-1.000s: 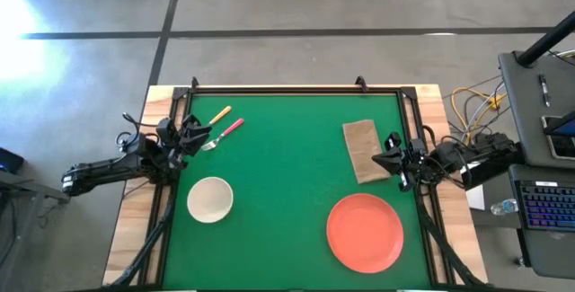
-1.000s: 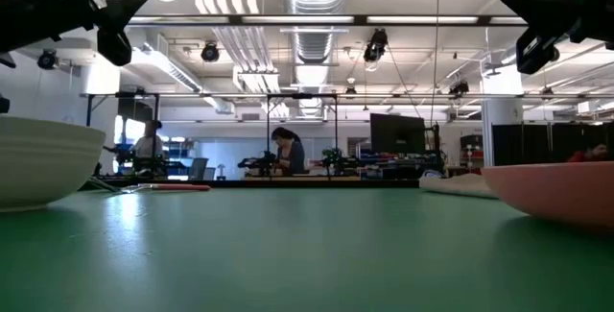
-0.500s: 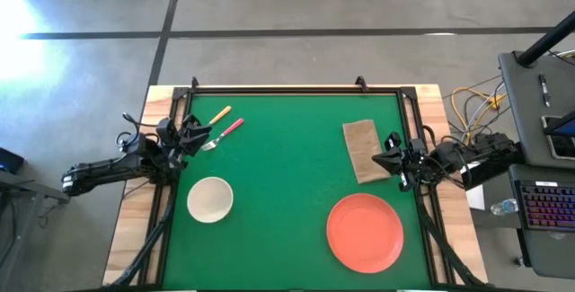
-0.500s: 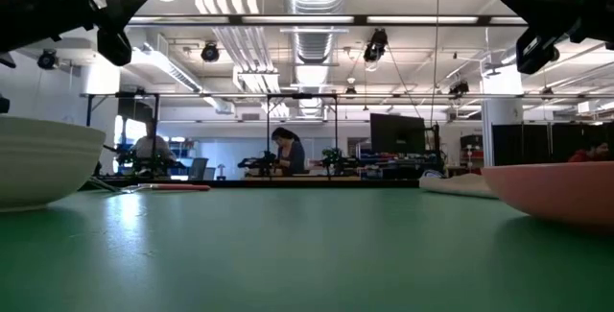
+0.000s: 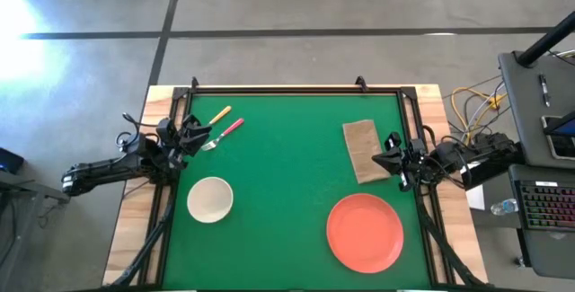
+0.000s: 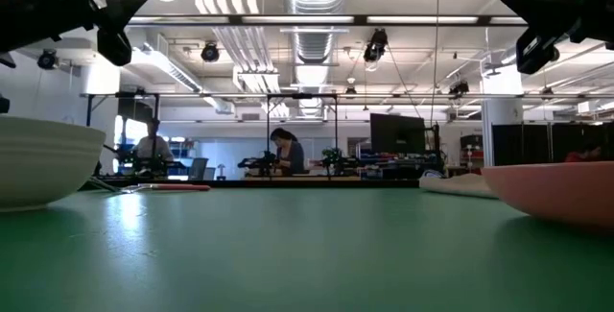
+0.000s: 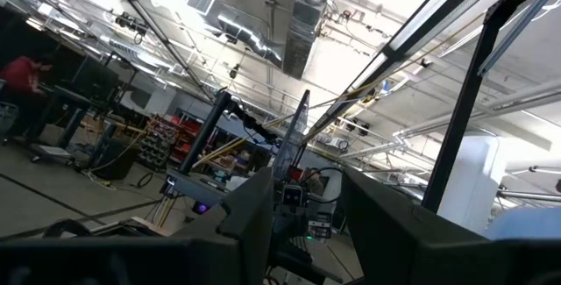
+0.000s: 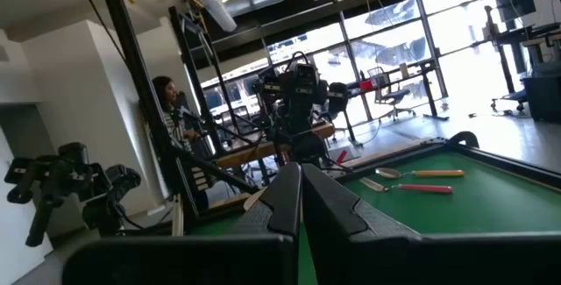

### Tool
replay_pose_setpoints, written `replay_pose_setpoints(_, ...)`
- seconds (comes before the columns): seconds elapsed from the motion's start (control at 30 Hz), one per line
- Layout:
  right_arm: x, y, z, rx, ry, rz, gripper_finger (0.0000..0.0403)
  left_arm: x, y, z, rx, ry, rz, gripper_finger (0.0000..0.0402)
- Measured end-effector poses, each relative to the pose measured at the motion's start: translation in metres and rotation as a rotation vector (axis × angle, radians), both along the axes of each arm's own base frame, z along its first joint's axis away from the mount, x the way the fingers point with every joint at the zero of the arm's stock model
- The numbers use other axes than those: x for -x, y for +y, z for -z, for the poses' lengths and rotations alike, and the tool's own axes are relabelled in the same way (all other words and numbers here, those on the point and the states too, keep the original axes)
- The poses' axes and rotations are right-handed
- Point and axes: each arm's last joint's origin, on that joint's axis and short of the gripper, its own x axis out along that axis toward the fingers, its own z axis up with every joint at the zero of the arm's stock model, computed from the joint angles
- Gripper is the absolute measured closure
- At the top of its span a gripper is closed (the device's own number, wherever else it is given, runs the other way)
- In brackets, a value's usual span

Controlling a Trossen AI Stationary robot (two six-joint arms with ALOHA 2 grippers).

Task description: Set table place

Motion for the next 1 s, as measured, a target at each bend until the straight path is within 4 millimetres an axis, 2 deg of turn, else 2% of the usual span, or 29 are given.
replay_pose_setpoints(0.9,0.0002,-0.0001,-0.0006,-0.003,-0.007,0.003,0.0394,0.0,0.0,0.0,0.0,0.0,0.0,0.0278)
replay_pose_setpoints(1.0,0.0014,-0.0005,-0.0049,-0.042,-0.052,-0.004,0.0394,0.0007,0.0006,-0.0012,0.009,-0.016,-0.025,0.0278)
